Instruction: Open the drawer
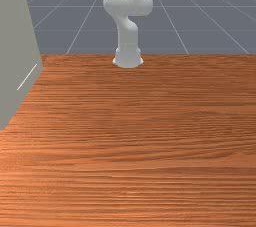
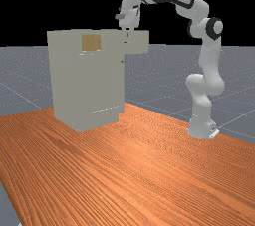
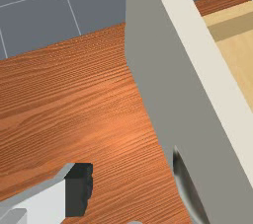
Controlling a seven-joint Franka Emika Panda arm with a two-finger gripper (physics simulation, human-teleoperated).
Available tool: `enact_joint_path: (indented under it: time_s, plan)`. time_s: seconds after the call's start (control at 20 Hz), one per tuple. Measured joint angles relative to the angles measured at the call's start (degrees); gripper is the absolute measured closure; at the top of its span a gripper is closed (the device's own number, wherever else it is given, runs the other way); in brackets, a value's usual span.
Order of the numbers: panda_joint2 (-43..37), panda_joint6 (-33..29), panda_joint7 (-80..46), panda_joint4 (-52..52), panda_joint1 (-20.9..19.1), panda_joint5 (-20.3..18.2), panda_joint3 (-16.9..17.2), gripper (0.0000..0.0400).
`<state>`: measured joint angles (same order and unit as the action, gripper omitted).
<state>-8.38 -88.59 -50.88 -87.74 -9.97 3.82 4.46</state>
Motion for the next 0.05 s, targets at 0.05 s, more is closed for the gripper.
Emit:
enact_joint_path:
  time_s: [0.05]
  plan:
    - [-0.93,0.15,-1.37,-0.94,0.91,0.09,-2.01,0.0]
